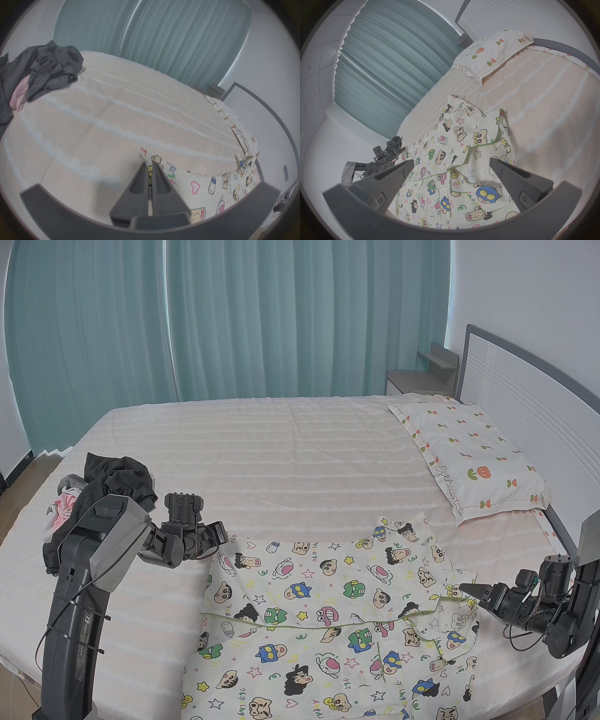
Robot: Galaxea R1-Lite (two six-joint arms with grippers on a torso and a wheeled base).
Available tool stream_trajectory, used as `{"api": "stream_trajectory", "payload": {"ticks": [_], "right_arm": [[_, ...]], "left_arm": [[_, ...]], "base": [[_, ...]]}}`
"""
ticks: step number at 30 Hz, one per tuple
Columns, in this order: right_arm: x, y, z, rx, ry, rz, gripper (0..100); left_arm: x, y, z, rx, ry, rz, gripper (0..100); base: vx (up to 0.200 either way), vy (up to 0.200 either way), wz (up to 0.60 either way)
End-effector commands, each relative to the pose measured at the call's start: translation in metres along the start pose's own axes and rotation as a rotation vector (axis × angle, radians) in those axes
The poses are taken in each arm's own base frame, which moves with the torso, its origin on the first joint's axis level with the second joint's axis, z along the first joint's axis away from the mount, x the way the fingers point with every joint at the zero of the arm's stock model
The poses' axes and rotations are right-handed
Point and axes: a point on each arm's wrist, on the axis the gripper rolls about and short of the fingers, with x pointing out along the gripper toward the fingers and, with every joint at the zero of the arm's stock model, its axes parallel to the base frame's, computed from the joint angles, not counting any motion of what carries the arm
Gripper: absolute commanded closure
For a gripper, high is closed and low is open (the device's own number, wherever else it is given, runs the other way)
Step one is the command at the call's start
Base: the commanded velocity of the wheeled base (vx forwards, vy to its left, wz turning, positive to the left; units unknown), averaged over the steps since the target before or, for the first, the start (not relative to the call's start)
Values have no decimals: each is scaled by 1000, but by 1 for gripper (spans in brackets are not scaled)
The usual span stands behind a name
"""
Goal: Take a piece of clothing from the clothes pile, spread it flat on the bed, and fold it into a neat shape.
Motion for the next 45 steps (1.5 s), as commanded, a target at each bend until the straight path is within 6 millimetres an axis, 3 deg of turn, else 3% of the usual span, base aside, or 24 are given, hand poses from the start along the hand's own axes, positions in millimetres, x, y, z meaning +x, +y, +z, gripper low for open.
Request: {"api": "stream_trajectory", "payload": {"ticks": [1, 17, 28, 29, 35, 38, 40, 41, 45], "right_arm": [[0, 1, 1, -6, -11, 8, 0], [1, 0, 0, -11, -6, 5, 0], [2, -1, 0, -11, -6, 5, 0], [2, -1, 0, -11, -6, 5, 0], [1, -1, 0, -10, -5, 4, 0], [1, -1, 0, -10, -7, 2, 0], [1, -1, 1, -10, -8, 3, 0], [1, -1, 0, -10, -7, 2, 0], [0, -1, -1, -7, 1, 0, 0]], "left_arm": [[1, 3, 2, -4, -10, 4, 100], [7, 24, 9, -25, -54, 82, 100], [8, 27, 8, -30, -50, 92, 100], [8, 27, 8, -30, -50, 92, 0], [-2, 31, 9, -74, -2, 121, 0], [-34, 28, 22, -158, 14, 112, 0], [-40, 27, 22, -164, 25, 102, 0], [-57, 28, 17, -175, 85, 58, 0], [-98, 25, 4, -193, 167, -30, 0]], "base": [[0, 0, 0], [0, 0, 0], [0, 0, 0], [0, 0, 0], [0, 0, 0], [0, 0, 0], [0, 0, 0], [0, 0, 0], [0, 0, 0]]}}
